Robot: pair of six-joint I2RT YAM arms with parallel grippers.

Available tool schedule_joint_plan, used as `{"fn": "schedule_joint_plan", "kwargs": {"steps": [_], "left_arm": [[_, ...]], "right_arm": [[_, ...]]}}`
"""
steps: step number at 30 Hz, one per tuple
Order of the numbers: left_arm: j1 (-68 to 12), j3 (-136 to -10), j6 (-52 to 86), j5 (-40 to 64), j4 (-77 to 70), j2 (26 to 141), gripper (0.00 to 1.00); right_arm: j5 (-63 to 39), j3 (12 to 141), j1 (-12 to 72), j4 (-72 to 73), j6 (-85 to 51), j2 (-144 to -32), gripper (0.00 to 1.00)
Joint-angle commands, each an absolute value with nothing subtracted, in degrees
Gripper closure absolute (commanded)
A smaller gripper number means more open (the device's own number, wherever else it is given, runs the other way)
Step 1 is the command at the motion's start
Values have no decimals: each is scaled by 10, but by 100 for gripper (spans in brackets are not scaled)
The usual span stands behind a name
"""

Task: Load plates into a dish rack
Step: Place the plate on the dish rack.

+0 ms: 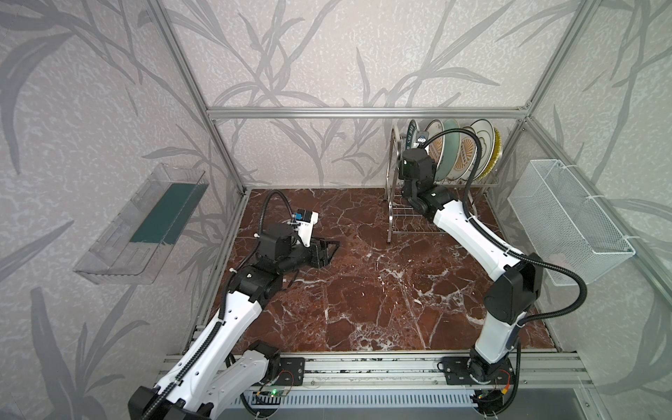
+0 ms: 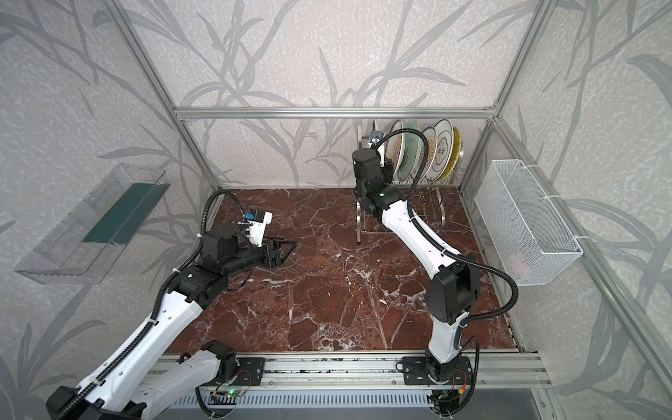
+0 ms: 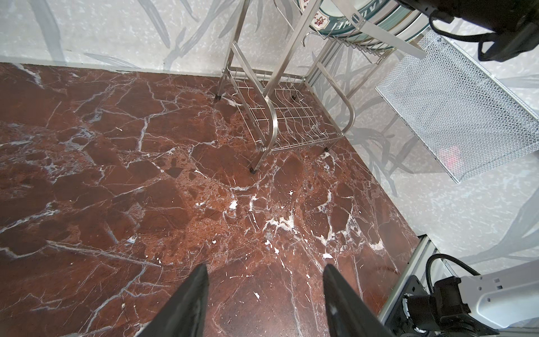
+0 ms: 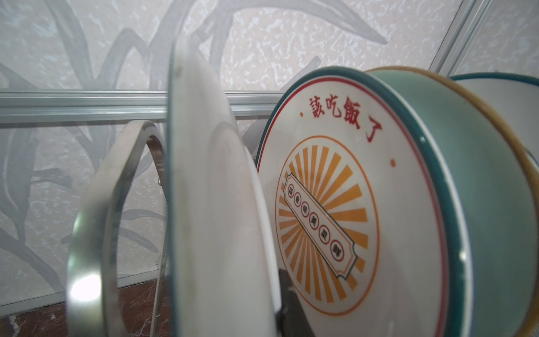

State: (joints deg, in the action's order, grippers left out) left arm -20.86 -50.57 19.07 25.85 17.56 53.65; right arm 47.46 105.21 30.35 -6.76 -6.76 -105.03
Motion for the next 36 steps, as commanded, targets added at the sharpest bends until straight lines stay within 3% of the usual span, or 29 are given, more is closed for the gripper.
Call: {"fn": "schedule_joint_plan", "kwargs": {"steps": [1,17,36], "left_arm": [[-206,-505,185,262,175,529,39],[-206,-506,186,262,178,527,39],[-206,-506,190,266,172,531,39]], "right_arm": [[468,1076,301,-72,-82,-1057,100],[425,1086,291,-99,-97,-1063,88],[388,1096,288,-93,-76,-1039,47]]}}
